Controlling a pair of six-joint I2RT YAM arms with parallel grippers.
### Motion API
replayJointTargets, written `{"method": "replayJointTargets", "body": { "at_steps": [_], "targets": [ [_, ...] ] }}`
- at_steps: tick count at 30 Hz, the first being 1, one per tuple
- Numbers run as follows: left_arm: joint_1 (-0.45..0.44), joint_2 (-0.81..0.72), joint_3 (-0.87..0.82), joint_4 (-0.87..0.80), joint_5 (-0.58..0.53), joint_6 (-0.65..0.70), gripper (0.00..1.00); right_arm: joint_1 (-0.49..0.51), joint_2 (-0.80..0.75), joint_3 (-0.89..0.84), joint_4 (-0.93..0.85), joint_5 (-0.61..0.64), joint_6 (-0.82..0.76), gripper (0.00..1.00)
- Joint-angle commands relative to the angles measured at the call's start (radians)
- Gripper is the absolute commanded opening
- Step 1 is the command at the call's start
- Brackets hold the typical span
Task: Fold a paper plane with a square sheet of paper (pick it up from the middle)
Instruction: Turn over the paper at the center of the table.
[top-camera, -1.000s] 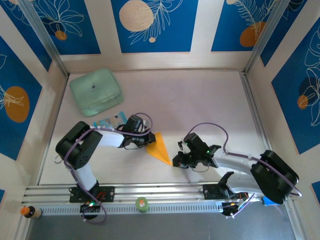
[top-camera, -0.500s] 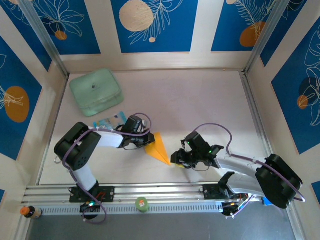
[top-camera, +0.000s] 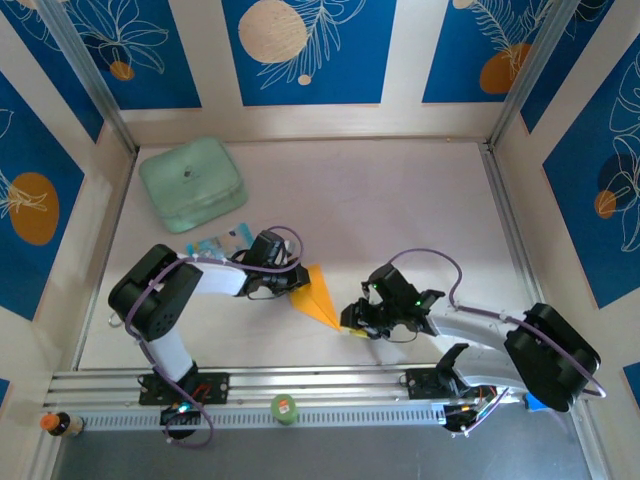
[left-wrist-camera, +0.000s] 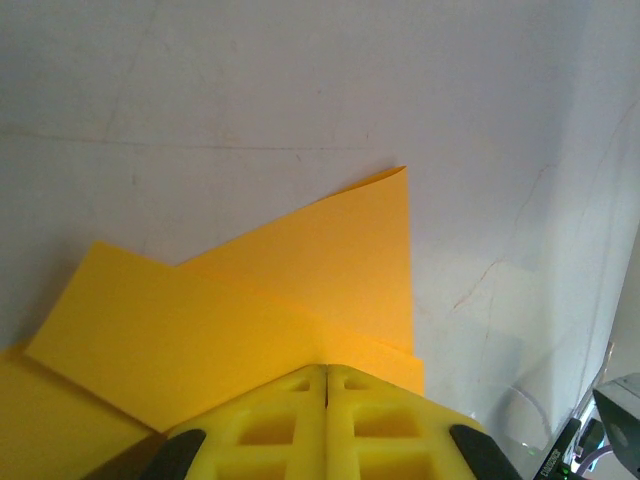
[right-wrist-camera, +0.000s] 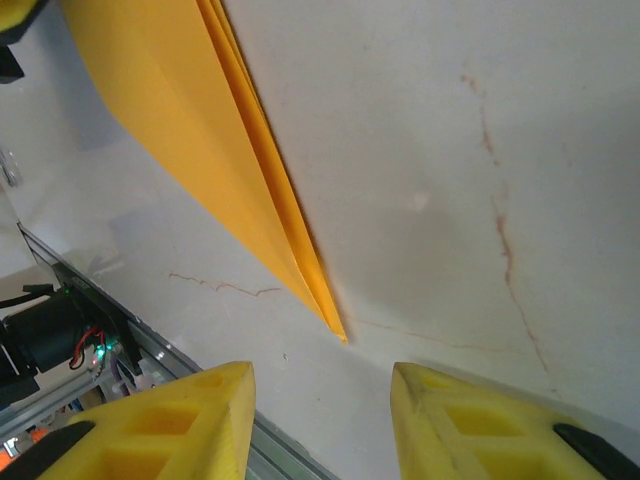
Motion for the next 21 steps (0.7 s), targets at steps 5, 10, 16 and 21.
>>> {"method": "replayJointTargets", "body": {
  "at_steps": [5,10,16,21],
  "targets": [
    [0.008,-0.004,-0.027,-0.064,-0.031,-0.014,0.03,0.021,0.077,0.032,0.030,-0.045,0.025,0.41],
    [0.009,-0.004,-0.031,-0.058,-0.031,-0.017,0.03,0.035,0.101,0.038,0.051,-0.037,0.032,0.41],
    [0.009,-0.001,-0.031,-0.053,-0.029,-0.019,0.03,0.038,0.110,0.057,0.041,-0.029,0.030,0.40],
    [0.008,0.000,-0.034,-0.048,-0.028,-0.022,0.03,0.041,0.125,0.077,0.030,-0.026,0.027,0.37]
  ]
}}
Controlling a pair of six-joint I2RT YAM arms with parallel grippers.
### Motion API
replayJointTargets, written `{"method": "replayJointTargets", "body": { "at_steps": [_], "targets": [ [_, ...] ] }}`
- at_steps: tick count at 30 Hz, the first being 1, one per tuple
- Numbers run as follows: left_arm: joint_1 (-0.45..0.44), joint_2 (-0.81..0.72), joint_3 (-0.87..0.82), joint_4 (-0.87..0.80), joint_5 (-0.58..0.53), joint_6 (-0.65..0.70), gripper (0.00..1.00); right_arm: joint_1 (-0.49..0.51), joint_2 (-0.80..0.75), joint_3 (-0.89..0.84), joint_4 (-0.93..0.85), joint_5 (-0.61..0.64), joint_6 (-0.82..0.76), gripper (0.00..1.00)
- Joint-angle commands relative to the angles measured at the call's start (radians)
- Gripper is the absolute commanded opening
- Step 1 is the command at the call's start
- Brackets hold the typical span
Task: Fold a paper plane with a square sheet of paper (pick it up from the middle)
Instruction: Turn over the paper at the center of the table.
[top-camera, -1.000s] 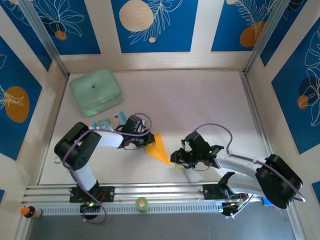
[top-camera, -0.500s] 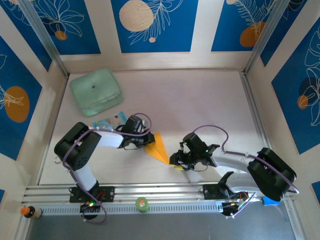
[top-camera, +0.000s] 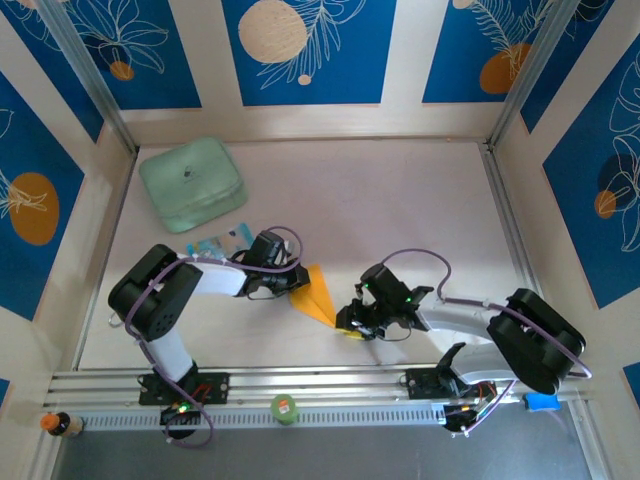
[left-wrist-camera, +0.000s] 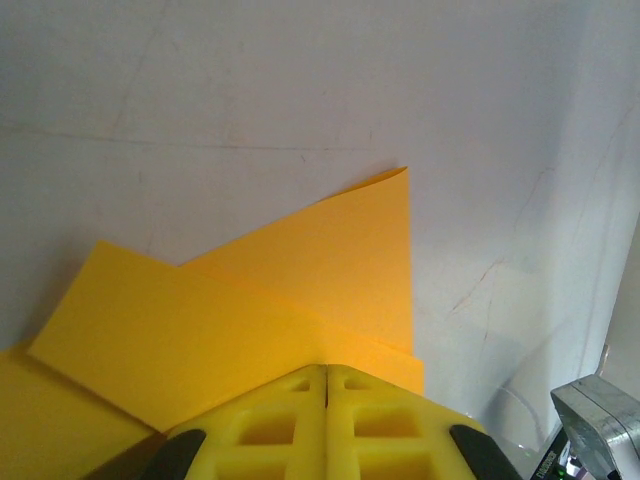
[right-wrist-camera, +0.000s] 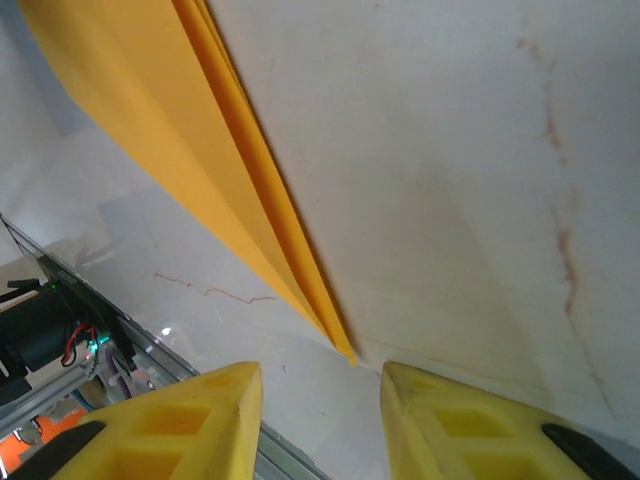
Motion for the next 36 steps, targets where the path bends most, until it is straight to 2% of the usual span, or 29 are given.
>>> {"method": "replayJointTargets", "body": {
  "at_steps": [1,12,20,30,36],
  "targets": [
    [0.007,0.000,-0.030,-0.053,-0.030,-0.009,0.03,0.014,0.023,0.035,0.000,0.000,0.008,0.37],
    [0.007,0.003,-0.026,-0.053,-0.029,-0.012,0.03,0.019,0.055,0.061,-0.002,0.021,0.012,0.37],
    [0.007,0.003,-0.020,-0.058,-0.027,-0.012,0.03,-0.012,0.019,-0.005,0.181,-0.017,0.033,0.37],
    [0.007,0.005,-0.012,-0.065,-0.021,-0.010,0.03,-0.039,0.052,0.004,0.231,-0.071,-0.012,0.37],
    [0.007,0.001,-0.011,-0.069,-0.018,-0.009,0.03,-0.046,0.070,-0.003,0.246,-0.067,-0.026,0.32]
  ]
}}
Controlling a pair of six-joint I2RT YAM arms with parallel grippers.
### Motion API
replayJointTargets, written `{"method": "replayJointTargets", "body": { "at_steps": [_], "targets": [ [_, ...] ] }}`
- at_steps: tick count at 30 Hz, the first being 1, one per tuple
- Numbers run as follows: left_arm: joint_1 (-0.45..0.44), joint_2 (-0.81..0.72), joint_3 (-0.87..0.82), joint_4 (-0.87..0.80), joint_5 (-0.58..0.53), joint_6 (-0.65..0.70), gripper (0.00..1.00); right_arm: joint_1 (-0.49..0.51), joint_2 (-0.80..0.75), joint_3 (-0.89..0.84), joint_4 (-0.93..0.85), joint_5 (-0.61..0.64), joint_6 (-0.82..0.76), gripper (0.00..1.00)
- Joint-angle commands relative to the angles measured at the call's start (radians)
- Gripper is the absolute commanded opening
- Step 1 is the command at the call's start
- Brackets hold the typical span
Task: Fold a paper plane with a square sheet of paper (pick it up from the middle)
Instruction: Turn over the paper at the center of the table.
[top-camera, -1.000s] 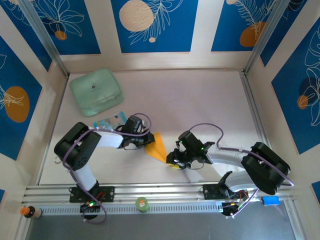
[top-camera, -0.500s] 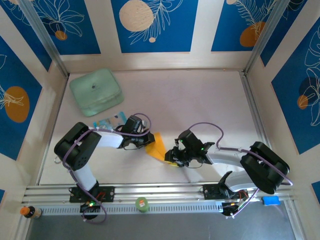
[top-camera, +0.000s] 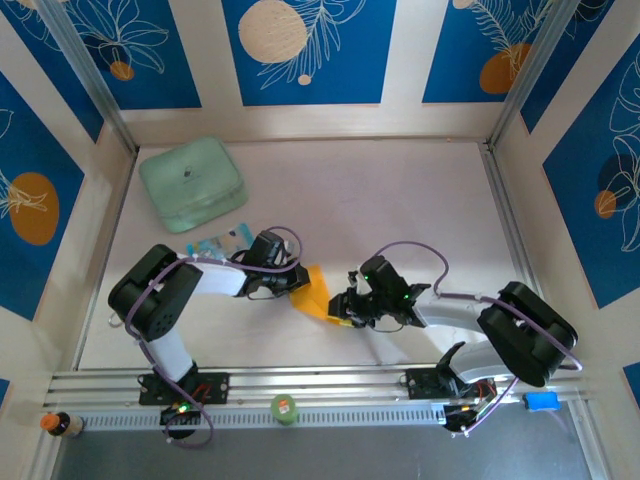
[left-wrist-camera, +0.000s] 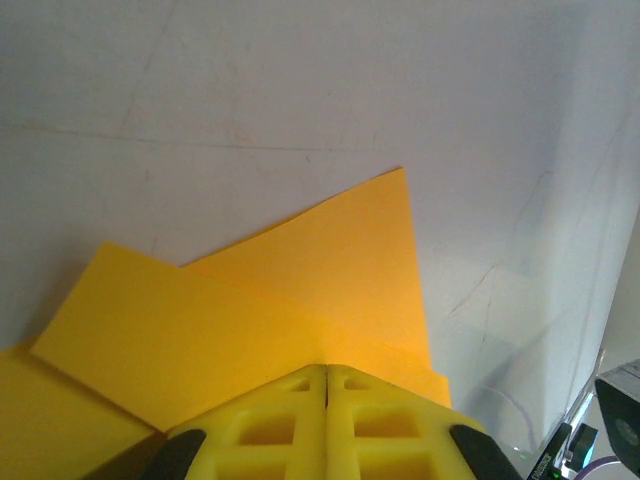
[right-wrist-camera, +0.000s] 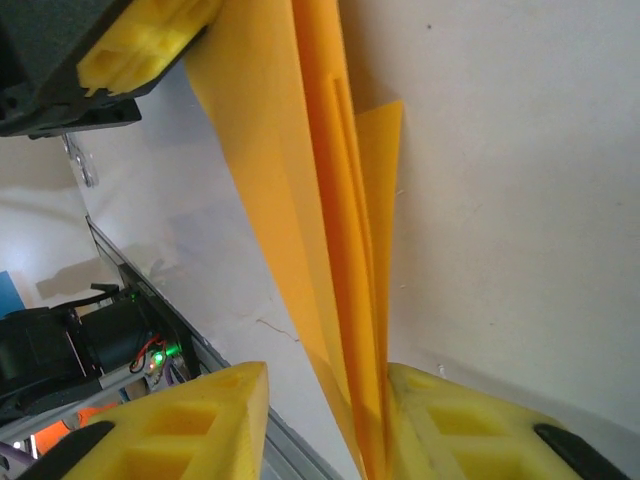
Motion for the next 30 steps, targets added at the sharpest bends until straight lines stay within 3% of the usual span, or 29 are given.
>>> {"method": "replayJointTargets", "body": {
  "at_steps": [1,18,30],
  "targets": [
    [0.007,-0.003,-0.012,-0.068,-0.016,-0.001,0.04,-0.009,0.015,-0.010,0.032,-0.035,-0.023,0.30],
    [0.008,-0.042,-0.008,-0.063,-0.016,-0.002,0.06,-0.002,0.015,-0.014,0.053,-0.068,-0.056,0.08],
    [0.005,-0.215,-0.005,-0.095,-0.046,0.031,0.34,0.000,-0.043,0.003,-0.020,-0.024,-0.089,0.05]
  ]
}}
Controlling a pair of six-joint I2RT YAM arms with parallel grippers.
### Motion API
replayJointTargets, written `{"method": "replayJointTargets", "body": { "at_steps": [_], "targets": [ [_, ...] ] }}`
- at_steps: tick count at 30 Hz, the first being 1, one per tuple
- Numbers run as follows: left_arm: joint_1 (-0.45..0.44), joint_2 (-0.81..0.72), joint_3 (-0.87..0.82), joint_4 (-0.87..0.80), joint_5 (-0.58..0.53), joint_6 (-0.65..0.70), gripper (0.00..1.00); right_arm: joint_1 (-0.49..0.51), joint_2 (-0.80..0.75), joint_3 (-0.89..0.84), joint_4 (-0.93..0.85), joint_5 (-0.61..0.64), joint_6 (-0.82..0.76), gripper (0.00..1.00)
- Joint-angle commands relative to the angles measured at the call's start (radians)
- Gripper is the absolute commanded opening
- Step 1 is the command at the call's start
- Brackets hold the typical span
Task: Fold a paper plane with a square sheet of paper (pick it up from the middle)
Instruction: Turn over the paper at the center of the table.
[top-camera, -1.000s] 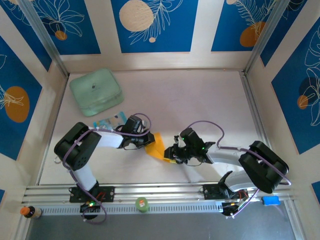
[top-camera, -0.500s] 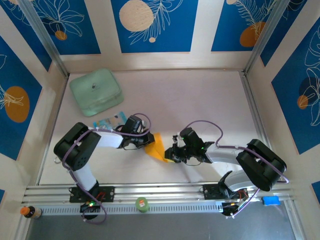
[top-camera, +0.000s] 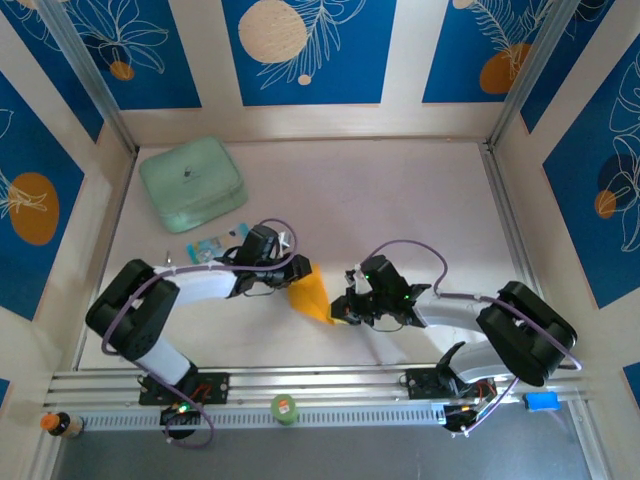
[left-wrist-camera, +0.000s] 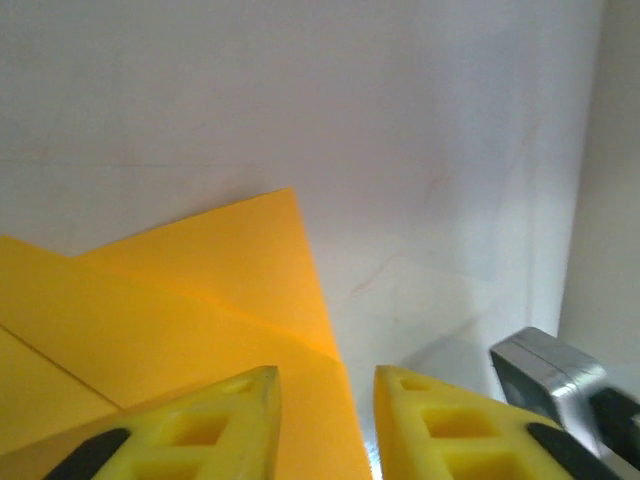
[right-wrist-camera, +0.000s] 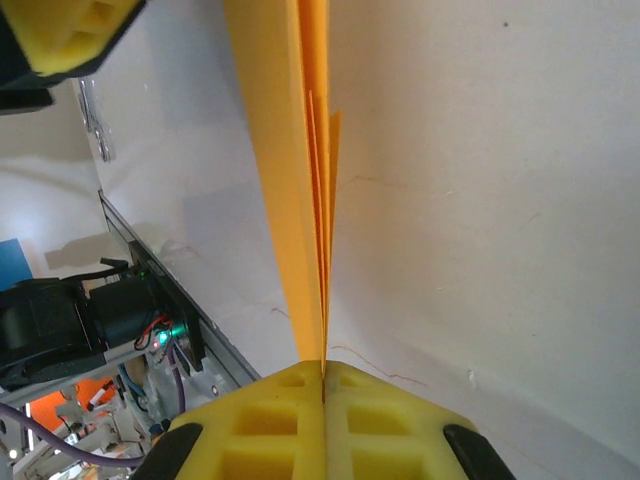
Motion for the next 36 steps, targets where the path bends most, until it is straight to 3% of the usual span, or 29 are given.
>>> {"method": "replayJointTargets", "body": {
  "at_steps": [1,11,19,26,31,36],
  "targets": [
    [0.005,-0.060,-0.002,-0.045,-0.032,0.034,0.34,0.006,-0.050,0.014,-0.079,0.033,-0.037,0.05],
    [0.005,-0.234,0.002,-0.158,-0.132,0.127,0.35,0.035,-0.282,0.127,-0.498,0.358,-0.184,0.05],
    [0.004,-0.367,-0.031,-0.198,-0.251,0.164,0.35,0.124,-0.308,0.278,-0.768,0.674,-0.290,0.05],
    [0.005,-0.437,-0.053,-0.220,-0.293,0.203,0.35,0.240,-0.253,0.366,-0.890,0.940,-0.267,0.05],
    [0.010,-0.484,0.026,-0.420,-0.427,0.390,0.42,0.371,-0.130,0.507,-1.129,1.252,-0.183,0.05],
    [0.017,-0.549,0.025,-0.456,-0.471,0.452,0.45,0.408,0.026,0.604,-1.307,1.372,-0.070,0.04]
  ]
}}
